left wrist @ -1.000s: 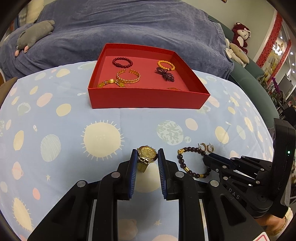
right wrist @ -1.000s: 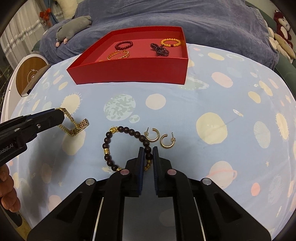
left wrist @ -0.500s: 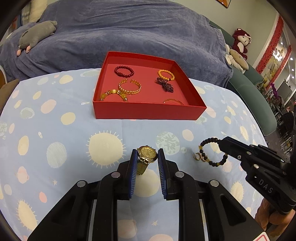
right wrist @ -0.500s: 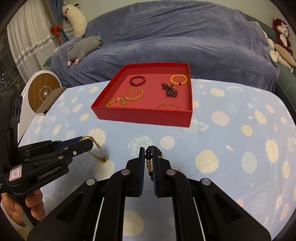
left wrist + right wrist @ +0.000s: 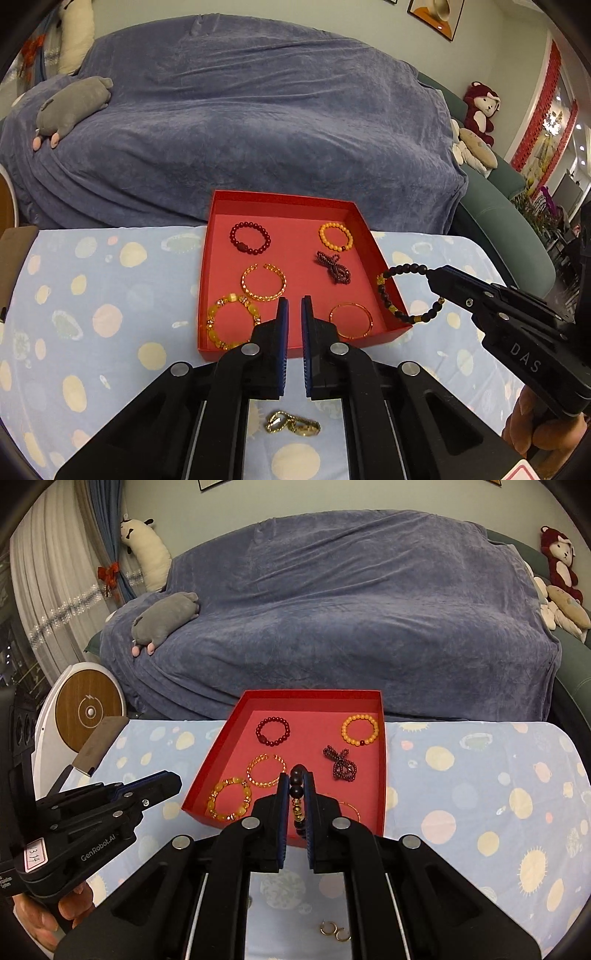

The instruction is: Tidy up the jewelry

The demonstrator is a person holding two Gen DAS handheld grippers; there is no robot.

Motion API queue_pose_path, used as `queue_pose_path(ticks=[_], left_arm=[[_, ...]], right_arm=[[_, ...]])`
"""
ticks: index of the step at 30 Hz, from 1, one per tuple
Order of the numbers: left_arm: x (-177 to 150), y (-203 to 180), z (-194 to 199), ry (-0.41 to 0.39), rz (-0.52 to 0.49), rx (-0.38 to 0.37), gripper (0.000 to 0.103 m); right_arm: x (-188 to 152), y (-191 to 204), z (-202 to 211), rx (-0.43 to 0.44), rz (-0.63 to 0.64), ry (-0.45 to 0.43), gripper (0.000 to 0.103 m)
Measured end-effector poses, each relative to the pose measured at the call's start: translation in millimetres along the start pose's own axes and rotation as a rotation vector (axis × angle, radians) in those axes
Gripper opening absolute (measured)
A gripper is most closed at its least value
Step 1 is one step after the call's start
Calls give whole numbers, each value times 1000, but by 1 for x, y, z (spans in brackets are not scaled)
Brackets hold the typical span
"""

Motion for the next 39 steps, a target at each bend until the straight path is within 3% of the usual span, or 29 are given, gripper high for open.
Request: queue_pose_path(ticks=[3, 7, 12, 16, 24, 28, 29, 39], left_arm=[[-11, 3, -1, 14, -27, 9, 8], [-55, 16, -14, 84, -50, 48, 37], [-107, 27, -42, 189, -57, 65, 38], [-127, 25, -53, 198, -85, 85, 62], [-141, 20, -70, 157, -176, 136, 59], [-142, 19, -69, 136, -209, 134, 31], [-141, 19, -69, 142, -205, 126, 29], [-134, 15, -54, 181, -132, 57, 28]], right_arm=[[-9, 3, 5, 16, 3, 1, 8], [-38, 4, 10, 30, -12, 32, 8], [-68, 3, 17, 35, -43, 62, 8], [-79, -4, 20, 30, -67, 65, 8], [-90, -17, 10, 11, -69, 95, 8], [-90, -16, 9, 11, -67, 96, 8], [-90, -16, 9, 12, -67, 97, 8], [-83, -14, 11, 23, -71, 80, 8]])
Point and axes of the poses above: each gripper's, at about its wrist camera, not at the fingertips, and z roughly against the way its jaws point, y to its left, x to its top, the point moved 9 cm from there along -z, roughly the way its jaws point, and after that the axes turned 12 degrees about z, right-handed, at the moved point
